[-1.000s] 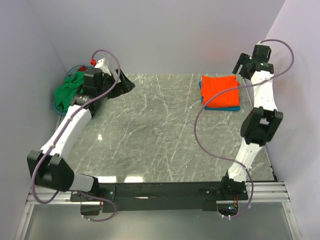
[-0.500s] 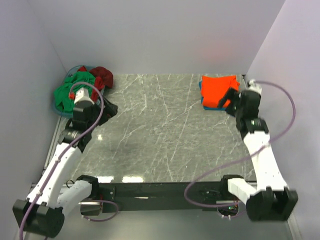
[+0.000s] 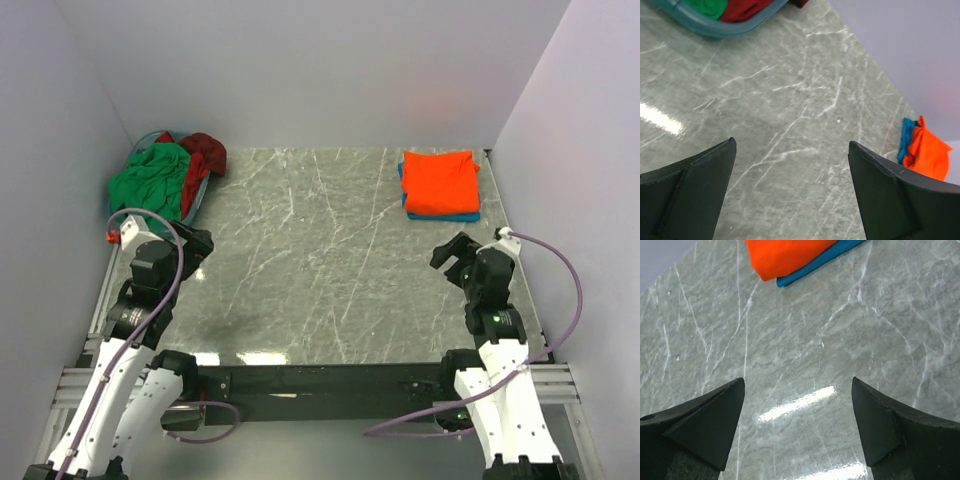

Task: Fold and stack the t-shirts
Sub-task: Reset both grippers

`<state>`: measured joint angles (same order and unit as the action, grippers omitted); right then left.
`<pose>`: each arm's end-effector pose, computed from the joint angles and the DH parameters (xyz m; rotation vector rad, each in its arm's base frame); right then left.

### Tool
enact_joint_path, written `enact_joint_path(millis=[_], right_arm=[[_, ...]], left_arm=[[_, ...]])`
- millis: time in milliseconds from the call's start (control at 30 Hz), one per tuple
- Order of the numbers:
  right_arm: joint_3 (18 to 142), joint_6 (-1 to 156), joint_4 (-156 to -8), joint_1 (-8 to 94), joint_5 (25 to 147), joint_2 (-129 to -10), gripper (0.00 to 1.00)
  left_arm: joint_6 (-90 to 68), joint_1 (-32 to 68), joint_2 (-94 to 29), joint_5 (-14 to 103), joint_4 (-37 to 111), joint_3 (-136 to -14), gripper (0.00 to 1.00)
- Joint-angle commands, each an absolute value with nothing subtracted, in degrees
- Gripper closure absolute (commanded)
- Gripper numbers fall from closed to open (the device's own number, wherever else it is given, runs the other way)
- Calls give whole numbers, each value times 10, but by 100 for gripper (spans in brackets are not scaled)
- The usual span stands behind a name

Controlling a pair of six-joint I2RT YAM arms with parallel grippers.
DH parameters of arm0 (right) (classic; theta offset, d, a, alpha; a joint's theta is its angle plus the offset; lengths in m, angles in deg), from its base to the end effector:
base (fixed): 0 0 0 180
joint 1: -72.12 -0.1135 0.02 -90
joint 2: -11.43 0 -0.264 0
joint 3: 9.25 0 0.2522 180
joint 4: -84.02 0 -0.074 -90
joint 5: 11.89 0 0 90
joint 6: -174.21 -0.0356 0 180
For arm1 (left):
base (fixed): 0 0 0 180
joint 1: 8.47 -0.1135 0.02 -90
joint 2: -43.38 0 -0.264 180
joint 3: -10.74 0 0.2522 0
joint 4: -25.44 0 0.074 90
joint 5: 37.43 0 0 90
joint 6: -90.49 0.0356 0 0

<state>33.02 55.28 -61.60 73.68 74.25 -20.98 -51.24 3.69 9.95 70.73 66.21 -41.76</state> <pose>0.1451 -0.0063 0.2527 0.5692 1.9233 0.2394 0.1375 -0.0183 0.3015 -0.8559 1.7570 -0.4339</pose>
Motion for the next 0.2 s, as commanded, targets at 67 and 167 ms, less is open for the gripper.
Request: enact_joint_path(millis=[67, 167], right_arm=[[321, 545, -634, 734, 725, -178, 7], [321, 544, -641, 734, 723, -174, 6]], left_arm=[[-522, 34, 107, 730, 685, -410, 1], [-523, 34, 109, 740, 693, -416, 1]])
